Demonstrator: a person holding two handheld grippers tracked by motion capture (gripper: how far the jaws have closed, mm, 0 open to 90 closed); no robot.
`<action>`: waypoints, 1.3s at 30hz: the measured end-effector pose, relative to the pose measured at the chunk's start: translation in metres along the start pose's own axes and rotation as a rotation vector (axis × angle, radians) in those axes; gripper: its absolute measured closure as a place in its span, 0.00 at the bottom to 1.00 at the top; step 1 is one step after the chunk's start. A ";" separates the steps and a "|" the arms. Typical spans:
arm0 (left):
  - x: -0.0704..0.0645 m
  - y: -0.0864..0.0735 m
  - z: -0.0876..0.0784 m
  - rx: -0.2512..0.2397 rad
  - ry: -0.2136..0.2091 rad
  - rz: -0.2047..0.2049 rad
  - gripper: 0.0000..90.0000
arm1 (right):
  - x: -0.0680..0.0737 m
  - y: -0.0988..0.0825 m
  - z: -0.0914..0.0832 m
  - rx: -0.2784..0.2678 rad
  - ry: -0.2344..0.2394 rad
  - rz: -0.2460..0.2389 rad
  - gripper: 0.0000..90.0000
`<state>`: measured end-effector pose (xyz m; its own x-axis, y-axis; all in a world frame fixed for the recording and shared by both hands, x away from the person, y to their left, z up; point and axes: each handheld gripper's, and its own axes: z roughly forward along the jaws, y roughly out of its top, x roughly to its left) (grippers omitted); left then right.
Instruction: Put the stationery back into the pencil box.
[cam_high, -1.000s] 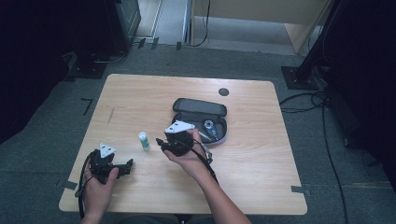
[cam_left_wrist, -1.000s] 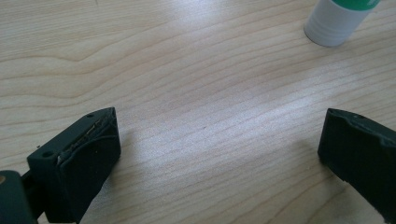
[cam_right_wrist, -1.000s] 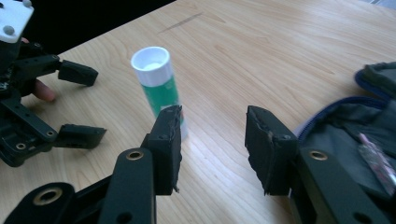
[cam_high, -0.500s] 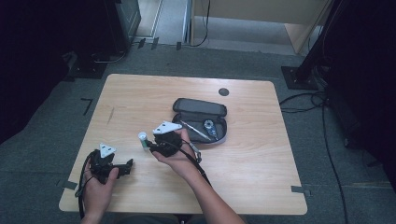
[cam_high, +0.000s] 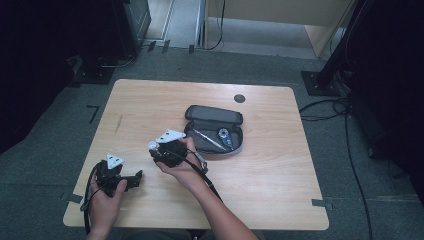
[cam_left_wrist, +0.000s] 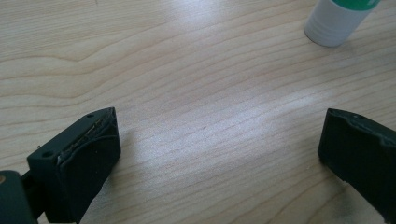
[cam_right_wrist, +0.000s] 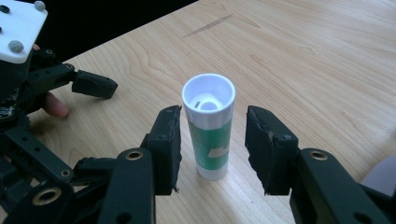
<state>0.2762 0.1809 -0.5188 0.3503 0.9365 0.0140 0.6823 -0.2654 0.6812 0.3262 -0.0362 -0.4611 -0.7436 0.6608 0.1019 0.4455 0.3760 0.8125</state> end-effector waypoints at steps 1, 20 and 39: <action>0.000 0.000 0.000 0.000 0.000 0.000 0.00 | 0.001 0.000 0.001 0.002 -0.001 0.001 0.63; 0.000 0.001 0.001 0.001 -0.005 0.003 0.00 | 0.003 0.005 -0.003 -0.045 -0.068 -0.007 0.74; -0.001 0.001 0.001 0.001 -0.006 0.005 0.00 | -0.024 0.006 -0.057 -0.081 -0.126 0.022 0.74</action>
<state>0.2775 0.1799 -0.5189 0.3574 0.9339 0.0133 0.6814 -0.2704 0.6802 0.3185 -0.0870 -0.4266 -0.6633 0.7466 0.0510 0.4153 0.3106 0.8550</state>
